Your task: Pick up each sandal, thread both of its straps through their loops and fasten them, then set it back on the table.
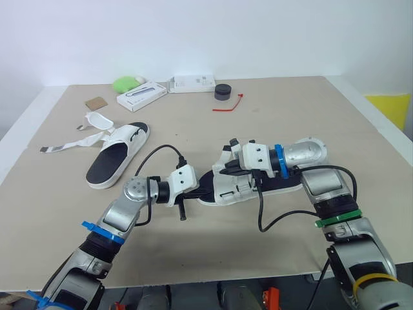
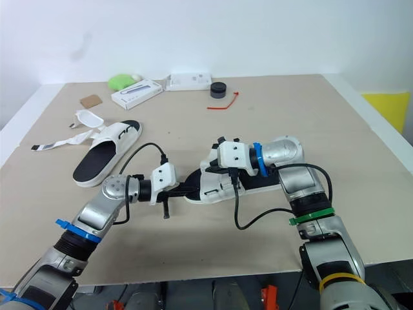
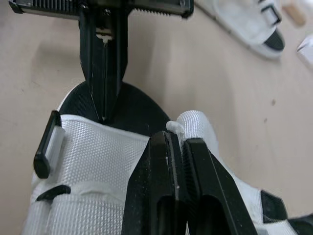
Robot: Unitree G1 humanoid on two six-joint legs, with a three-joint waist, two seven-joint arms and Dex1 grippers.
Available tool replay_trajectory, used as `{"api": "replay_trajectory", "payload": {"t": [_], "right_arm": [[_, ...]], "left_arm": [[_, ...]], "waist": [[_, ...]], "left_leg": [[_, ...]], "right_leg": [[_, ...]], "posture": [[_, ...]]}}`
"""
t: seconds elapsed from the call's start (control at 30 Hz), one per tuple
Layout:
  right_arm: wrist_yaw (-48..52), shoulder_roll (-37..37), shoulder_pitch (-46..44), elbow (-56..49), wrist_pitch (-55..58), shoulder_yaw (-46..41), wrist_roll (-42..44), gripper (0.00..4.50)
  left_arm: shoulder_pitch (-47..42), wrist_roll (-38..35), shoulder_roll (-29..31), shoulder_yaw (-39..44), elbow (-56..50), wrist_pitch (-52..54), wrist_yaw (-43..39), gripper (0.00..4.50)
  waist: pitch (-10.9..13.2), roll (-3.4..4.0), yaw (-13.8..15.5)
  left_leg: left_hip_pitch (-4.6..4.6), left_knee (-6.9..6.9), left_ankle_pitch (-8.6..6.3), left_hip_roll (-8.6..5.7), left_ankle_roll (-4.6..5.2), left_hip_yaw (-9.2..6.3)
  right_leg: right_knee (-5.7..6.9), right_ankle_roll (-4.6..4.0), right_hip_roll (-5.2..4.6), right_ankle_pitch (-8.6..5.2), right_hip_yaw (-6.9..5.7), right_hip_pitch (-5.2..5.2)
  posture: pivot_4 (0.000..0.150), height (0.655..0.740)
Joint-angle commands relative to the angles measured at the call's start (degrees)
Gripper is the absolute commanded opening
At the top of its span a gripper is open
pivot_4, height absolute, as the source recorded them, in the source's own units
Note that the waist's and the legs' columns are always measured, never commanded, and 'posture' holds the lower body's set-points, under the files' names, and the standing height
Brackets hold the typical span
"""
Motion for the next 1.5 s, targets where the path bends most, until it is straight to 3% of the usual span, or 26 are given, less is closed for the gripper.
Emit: {"api": "replay_trajectory", "payload": {"t": [0.03, 0.23, 0.37, 0.87, 1.03, 1.37, 1.5], "right_arm": [[1.01, -2.00, -1.53, -5.55, -2.96, 0.06, 2.22, 0.08], [7.81, -6.48, -2.53, -16.67, 14.45, 0.27, 9.48, 0.08], [6.48, -6.31, -3.34, -17.69, 18.75, -0.09, 11.05, 0.08], [0.00, -4.36, -6.58, -9.10, -6.21, 3.16, 2.30, 0.08], [1.49, -4.09, -8.67, -13.04, -2.76, 2.36, 5.70, 0.08], [-1.60, -4.25, -15.45, -2.20, -7.97, 1.28, 3.51, 0.08], [-0.84, -4.81, -14.86, -2.33, -7.01, 1.30, 4.67, 0.08]], "left_arm": [[0.66, 1.78, -0.05, -2.05, 3.56, 0.45, -0.77, 0.00], [-0.38, 2.26, -1.34, -2.29, 5.81, -1.01, -1.03, 0.00], [-0.62, 2.44, -1.81, -2.41, 6.45, -1.53, -1.21, 0.00], [0.18, 2.52, -2.04, -2.42, 6.28, -1.19, -1.19, 0.00], [0.55, 2.69, -1.93, -2.16, 6.12, -0.86, -0.97, 0.00], [1.15, 2.85, -1.86, -2.18, 5.56, -0.38, -0.99, 0.00], [1.27, 2.82, -1.61, -2.16, 5.33, -0.20, -0.96, 0.00]], "waist": [[0.00, 0.00, 0.22], [0.01, 0.00, 0.49], [0.01, 0.00, 0.50], [0.02, -0.01, 0.56], [0.03, -0.01, 0.69], [0.03, -0.19, 0.75], [0.06, -0.16, 0.73]], "left_leg": [[0.00, 0.00, 0.00, 0.00, 0.00, 0.00], [-0.08, -0.02, 0.00, 0.00, 0.00, 0.00], [-0.05, -0.01, 0.00, 0.00, 0.00, 0.00], [-0.08, 0.15, 0.01, 0.00, 0.01, 0.03], [-0.08, 0.15, 0.01, -0.01, 0.02, 0.03], [-0.08, 0.17, 0.07, -0.01, 0.05, 0.07], [-0.15, 0.04, 0.07, 0.00, 0.05, 0.10]], "right_leg": [[0.00, 0.00, 0.00, 0.00, 0.00, 0.01], [0.00, 0.01, 0.00, -0.05, 0.00, -0.04], [0.00, -0.02, 0.00, -0.04, 0.00, -0.03], [-0.03, -0.01, -0.02, 0.06, 0.00, -0.03], [-0.03, -0.01, -0.03, 0.06, 0.01, -0.01], [-0.07, -0.06, -0.08, 0.14, -0.02, 0.00], [-0.08, -0.06, -0.08, 0.11, -0.01, -0.14]], "posture": [[0.150, 0.7400], [0.150, 0.7400], [0.150, 0.7400], [0.150, 0.7400], [0.150, 0.7400], [0.150, 0.7400], [0.150, 0.7400]]}}
